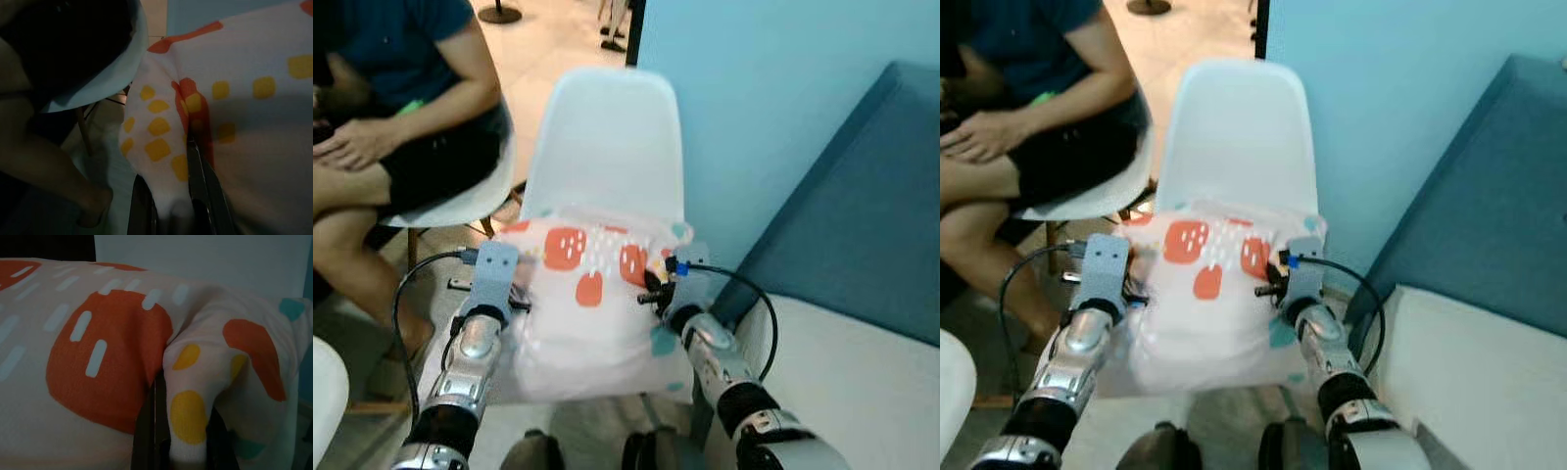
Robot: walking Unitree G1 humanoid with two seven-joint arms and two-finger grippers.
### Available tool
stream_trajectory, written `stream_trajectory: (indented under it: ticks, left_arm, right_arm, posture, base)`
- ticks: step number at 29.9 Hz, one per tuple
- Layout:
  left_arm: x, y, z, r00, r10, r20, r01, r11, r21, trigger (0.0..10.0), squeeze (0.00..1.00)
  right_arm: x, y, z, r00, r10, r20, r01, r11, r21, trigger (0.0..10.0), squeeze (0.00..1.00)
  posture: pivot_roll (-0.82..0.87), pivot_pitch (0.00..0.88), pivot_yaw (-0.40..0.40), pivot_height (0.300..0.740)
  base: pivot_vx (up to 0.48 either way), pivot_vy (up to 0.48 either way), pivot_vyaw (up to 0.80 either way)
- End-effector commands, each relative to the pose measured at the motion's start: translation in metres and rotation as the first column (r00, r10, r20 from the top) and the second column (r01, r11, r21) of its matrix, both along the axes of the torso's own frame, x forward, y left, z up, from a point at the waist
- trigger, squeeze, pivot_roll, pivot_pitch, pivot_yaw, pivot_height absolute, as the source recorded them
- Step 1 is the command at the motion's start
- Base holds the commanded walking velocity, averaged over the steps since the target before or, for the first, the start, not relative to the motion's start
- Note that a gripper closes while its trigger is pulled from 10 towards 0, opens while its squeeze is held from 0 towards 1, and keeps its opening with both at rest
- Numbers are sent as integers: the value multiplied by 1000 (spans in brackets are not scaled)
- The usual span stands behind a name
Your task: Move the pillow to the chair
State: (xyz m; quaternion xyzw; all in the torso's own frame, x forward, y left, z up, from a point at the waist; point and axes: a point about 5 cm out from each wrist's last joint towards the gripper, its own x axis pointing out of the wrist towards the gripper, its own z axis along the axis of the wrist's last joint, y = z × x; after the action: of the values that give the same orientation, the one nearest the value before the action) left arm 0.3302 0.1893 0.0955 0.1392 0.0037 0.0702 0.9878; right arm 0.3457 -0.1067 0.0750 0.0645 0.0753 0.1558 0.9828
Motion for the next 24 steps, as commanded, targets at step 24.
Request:
stream_trajectory:
  ticks: [24]
  left_arm:
    - [13,15,19,999,18,35,-21,997,68,10000,0]
  right_arm:
    - [-1,7,-2,998,-52,-21,54,996,72,10000,0]
  posture:
    - [78,261,24,602]
  base:
    - [0,0,0]
